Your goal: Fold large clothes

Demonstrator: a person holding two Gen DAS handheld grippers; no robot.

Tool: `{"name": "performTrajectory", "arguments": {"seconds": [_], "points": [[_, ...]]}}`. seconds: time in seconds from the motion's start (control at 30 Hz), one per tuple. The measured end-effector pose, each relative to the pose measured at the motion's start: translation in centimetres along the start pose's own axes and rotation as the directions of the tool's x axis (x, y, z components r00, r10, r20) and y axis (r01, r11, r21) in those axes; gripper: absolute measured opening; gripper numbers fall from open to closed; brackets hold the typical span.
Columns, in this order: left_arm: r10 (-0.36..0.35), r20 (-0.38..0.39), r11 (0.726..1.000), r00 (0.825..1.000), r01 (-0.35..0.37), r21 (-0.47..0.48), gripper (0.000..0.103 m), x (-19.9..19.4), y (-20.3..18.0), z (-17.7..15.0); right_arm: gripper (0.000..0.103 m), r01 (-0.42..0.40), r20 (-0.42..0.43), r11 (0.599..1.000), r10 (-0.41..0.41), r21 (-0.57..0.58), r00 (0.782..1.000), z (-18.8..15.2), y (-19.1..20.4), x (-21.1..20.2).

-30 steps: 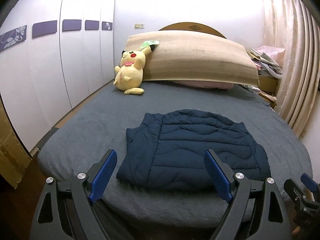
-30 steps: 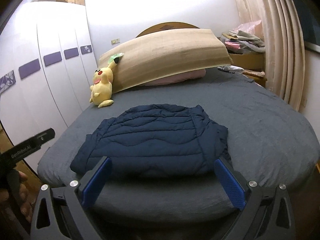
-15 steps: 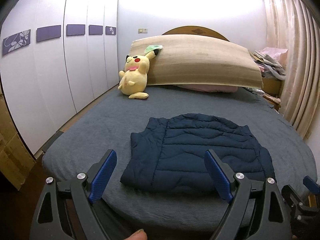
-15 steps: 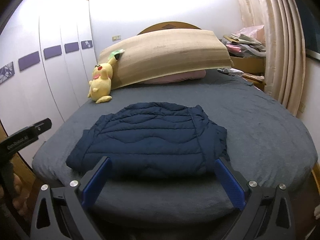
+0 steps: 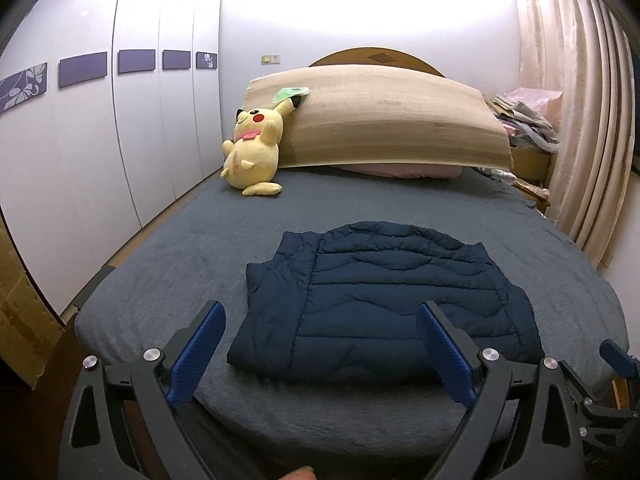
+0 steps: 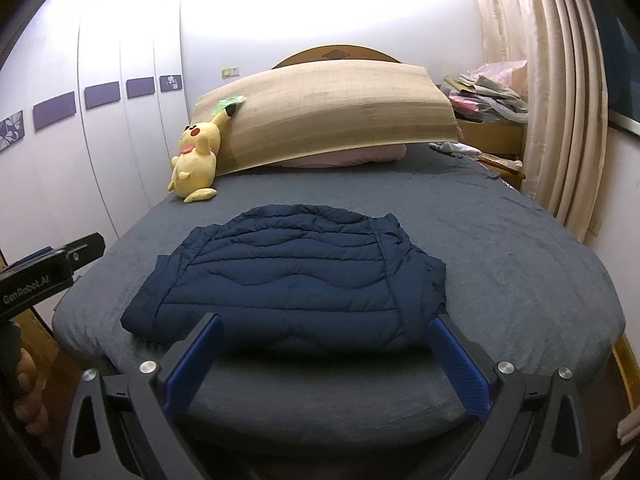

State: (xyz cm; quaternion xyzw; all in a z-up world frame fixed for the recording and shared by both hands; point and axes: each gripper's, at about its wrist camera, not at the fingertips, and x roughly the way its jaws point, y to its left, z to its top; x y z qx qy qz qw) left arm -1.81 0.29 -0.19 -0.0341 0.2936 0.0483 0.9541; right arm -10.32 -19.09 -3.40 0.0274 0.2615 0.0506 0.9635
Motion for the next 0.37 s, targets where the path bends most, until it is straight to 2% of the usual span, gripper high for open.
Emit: {"name": "performTrajectory", "arguments": {"seconds": [0.37], "points": [[-0.035,-0.003,0.999,0.999,0.035,0.006,0.096,-0.09,-0.31,-0.13,0.103,0.012,-0.001,1.0,-0.012,-0.005,1.0,-0.01,0.05,0.16]]}}
